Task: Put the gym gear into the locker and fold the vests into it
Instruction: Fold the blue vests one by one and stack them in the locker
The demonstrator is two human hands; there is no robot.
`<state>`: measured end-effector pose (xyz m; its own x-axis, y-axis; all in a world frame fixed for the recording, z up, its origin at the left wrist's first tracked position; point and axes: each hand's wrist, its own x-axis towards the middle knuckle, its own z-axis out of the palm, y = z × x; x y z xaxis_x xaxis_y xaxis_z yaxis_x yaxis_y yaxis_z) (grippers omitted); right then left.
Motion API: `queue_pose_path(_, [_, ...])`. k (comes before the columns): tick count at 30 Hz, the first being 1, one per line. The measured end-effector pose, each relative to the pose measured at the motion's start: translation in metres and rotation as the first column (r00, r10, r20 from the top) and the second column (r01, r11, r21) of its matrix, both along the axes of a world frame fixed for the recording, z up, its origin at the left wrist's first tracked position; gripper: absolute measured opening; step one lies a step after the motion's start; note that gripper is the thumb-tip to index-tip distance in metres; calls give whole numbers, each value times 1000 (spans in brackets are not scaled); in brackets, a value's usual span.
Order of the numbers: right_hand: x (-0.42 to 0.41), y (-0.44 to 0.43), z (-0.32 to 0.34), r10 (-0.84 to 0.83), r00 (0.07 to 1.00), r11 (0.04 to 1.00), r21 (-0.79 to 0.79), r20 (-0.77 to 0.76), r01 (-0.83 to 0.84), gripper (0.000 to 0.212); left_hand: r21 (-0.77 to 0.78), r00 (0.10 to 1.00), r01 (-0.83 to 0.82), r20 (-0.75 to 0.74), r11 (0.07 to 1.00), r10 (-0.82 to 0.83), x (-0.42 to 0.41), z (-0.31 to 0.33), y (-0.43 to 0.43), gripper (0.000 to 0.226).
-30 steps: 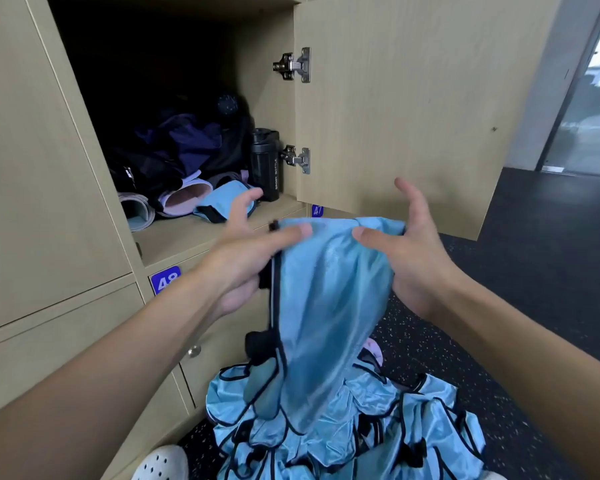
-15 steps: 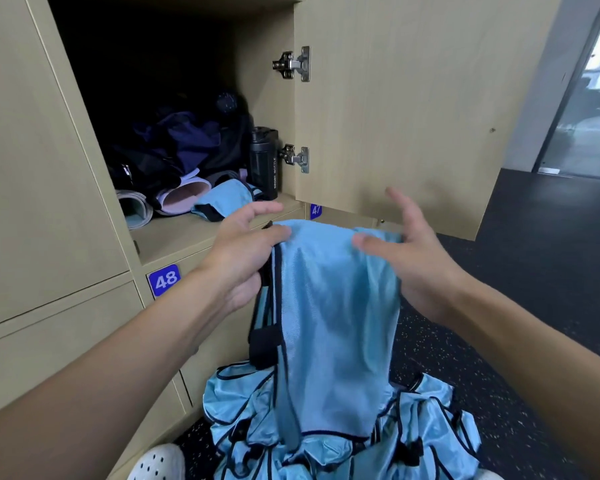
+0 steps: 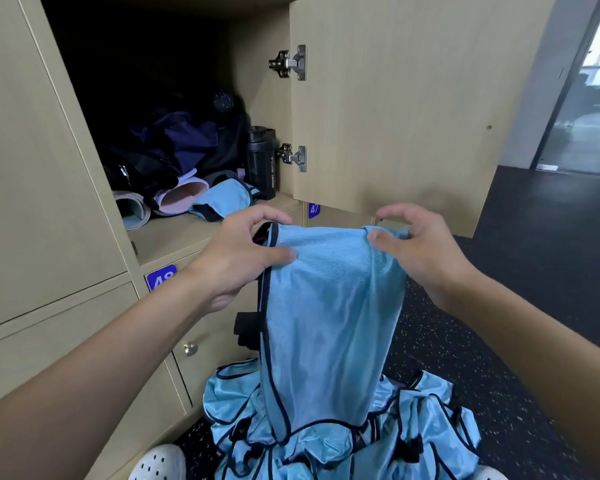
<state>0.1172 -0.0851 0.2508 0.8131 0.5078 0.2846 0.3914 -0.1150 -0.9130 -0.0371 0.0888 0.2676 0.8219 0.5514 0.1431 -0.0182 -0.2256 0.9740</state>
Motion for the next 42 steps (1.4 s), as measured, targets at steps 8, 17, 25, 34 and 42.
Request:
queue_pose_path(8, [3, -8, 12, 32, 967, 983, 184, -252, 16, 7, -132, 994, -104, 31, 986, 109, -2, 8, 7, 24])
queue_pose_path(17, [-4, -9, 10, 123, 976, 992, 46, -178, -117, 36, -342, 1000, 2, -27, 940, -12, -11, 13, 13, 46])
queue_pose_path(25, [4, -12, 9, 114, 984, 993, 27, -137, -111, 22, 34, 972, 16, -236, 999, -8, -14, 10, 13, 37])
queue_pose_path(34, [3, -9, 6, 54, 993, 965, -260, 108, -24, 29, 447, 960, 162, -277, 880, -37, -17, 8, 24, 4])
queue_pose_path(42, [5, -12, 3, 102, 961, 928, -371, 255, 0, 23, 630, 969, 82, -232, 772, 86, -10, -5, 31, 35])
